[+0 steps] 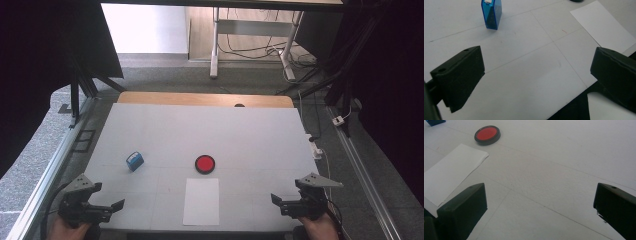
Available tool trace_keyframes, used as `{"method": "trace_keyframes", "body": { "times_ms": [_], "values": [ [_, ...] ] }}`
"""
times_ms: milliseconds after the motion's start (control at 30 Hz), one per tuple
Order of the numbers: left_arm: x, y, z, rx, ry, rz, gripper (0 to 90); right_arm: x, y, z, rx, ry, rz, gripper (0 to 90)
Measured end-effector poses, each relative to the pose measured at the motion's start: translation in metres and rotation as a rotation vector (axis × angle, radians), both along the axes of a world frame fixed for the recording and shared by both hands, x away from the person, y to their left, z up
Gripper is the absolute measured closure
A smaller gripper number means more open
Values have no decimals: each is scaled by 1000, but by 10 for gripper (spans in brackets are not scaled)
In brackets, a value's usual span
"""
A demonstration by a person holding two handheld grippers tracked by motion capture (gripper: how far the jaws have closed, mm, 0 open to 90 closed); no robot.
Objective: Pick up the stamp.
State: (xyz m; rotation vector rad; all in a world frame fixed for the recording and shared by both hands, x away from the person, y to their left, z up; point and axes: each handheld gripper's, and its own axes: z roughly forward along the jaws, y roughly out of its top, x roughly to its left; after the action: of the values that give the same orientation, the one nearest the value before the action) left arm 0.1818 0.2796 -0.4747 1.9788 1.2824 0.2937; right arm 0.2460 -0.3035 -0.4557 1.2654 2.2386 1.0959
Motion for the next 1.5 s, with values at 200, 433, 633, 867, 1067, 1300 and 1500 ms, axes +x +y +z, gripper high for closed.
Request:
{"method": "trace_keyframes", "body": {
  "times_ms": [200,433,633,867,1067,1300,1500],
  "values": [
    [0,1,0,-6,11,-9,0,0,1,0,1,2,24,0],
    [2,0,-1,-3,24,-16,0,0,2,0,6,4,46,0],
    [3,-2,-1,14,39,-12,0,0,1,0,13,9,53,0],
    [3,-1,-2,14,43,-4,0,0,1,0,13,12,57,0],
    [2,-4,0,34,24,6,0,1,2,-1,11,13,66,0],
    [2,-4,2,32,-2,1,0,1,2,-1,9,15,69,0],
    [2,-4,3,30,-14,-7,0,1,3,-1,2,18,72,0]
  ]
}}
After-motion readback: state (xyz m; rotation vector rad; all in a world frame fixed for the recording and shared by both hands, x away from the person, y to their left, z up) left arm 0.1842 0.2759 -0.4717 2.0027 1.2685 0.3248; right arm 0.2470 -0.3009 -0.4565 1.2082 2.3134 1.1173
